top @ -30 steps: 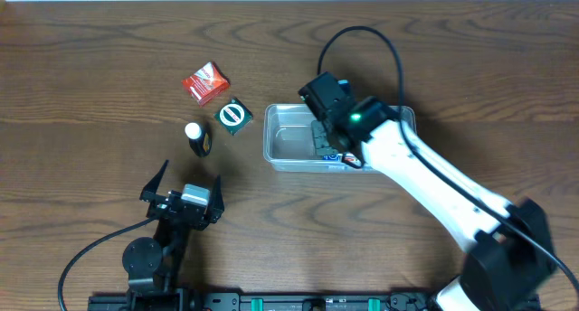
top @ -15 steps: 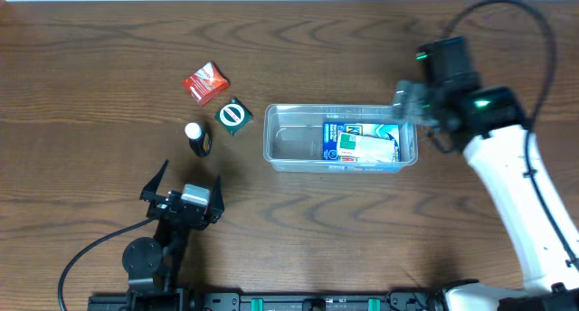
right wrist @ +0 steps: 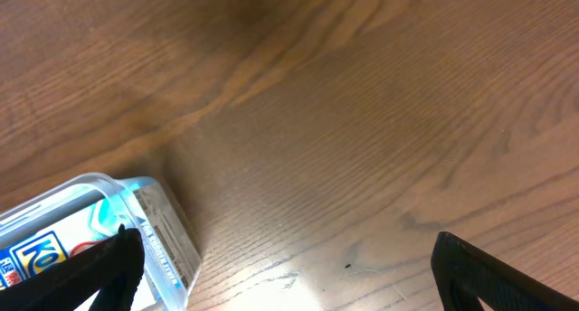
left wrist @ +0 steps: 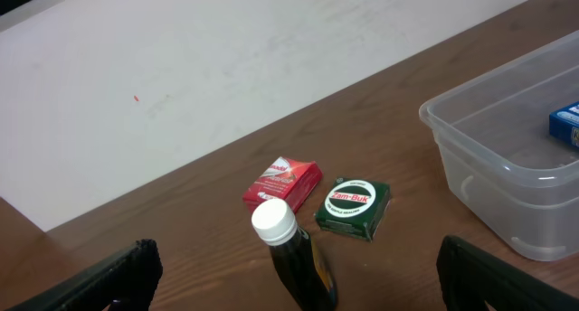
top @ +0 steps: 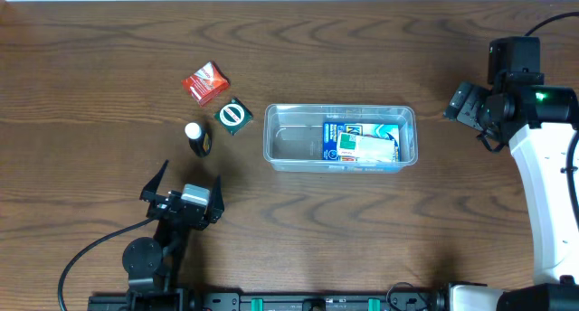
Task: Pack container
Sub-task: 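Move the left gripper to the red Panadol ActiFast packet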
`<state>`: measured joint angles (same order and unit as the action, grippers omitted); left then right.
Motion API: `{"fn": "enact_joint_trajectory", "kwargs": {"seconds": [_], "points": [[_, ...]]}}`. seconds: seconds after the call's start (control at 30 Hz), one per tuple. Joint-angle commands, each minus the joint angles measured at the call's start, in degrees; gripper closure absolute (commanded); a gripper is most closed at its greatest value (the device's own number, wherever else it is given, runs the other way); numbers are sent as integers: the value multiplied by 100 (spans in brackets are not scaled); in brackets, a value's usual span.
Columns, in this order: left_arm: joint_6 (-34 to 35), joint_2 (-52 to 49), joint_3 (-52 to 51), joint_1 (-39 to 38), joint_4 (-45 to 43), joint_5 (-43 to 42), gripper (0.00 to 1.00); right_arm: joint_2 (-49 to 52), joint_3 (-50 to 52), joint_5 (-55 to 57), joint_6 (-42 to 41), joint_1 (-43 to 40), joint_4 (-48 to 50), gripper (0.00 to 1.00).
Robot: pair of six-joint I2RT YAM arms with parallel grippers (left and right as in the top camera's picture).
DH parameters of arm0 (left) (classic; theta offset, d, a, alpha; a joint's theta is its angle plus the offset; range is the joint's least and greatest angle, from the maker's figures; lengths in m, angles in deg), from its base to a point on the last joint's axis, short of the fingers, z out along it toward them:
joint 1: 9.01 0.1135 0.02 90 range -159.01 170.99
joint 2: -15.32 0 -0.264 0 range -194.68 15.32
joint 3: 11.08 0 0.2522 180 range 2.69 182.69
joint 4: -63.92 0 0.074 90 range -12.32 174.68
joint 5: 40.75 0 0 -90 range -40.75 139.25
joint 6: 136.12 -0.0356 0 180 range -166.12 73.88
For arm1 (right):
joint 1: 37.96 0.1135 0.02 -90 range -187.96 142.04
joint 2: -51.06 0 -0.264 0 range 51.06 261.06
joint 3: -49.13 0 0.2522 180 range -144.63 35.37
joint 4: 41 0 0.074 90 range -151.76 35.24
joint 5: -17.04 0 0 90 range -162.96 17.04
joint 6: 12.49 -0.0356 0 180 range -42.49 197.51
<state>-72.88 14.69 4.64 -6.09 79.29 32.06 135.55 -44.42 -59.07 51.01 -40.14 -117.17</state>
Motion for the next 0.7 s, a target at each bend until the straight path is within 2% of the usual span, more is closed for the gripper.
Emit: {"fn": "enact_joint_trajectory", "kwargs": {"seconds": [0.0, 0.3, 0.33, 0.4, 0.5, 0.57, 0.67], "points": [[74, 28, -173, 28, 85, 28, 2, -48, -76, 17, 0, -55, -20, 1], [55, 28, -173, 28, 26, 24, 2, -48, -76, 17, 0, -55, -20, 1], [168, 28, -166, 28, -24, -61, 2, -48, -76, 17, 0, -55, -20, 1], [1169, 28, -7, 28, -37, -514, 2, -48, -76, 17, 0, -55, -20, 1], [2072, -28, 269, 28, -9, -839, 2, -48, -76, 17, 0, -55, -20, 1], [2149, -201, 603, 28, 234, -1167, 2, -48, -76, 17, 0, -55, -20, 1], [2149, -717, 1259, 28, 787, -1222, 2, -48, -76, 17, 0, -55, -20, 1]]}}
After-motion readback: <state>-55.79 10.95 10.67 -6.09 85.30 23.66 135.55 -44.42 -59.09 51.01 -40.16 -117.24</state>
